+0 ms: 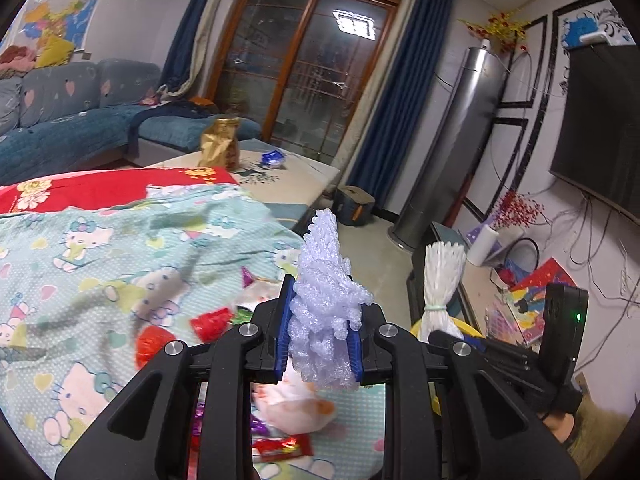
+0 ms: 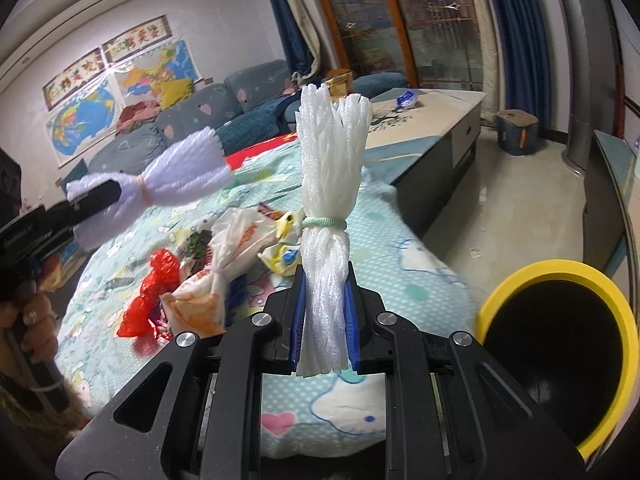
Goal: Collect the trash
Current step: 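Carry both foam nets over the yellow bin and open both tools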
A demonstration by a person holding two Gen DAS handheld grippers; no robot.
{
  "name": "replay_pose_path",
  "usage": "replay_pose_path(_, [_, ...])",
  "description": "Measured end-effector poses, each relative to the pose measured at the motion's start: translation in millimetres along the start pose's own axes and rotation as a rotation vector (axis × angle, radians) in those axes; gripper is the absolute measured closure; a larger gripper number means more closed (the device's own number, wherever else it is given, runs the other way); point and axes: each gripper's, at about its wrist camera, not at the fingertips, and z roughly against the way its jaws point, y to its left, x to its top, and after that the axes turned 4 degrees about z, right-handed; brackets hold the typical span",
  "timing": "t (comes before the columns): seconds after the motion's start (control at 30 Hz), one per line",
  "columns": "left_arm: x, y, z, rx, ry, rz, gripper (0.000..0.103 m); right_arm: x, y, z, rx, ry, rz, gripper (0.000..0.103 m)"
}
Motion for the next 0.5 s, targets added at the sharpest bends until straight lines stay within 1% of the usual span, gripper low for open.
replay_pose_path(0.5, [-20.4, -53.2, -24.8, -0.092, 0.063, -0.07, 0.081, -3.1, -44.9, 30.1, -0.098, -0.04, -0.079, 0.09])
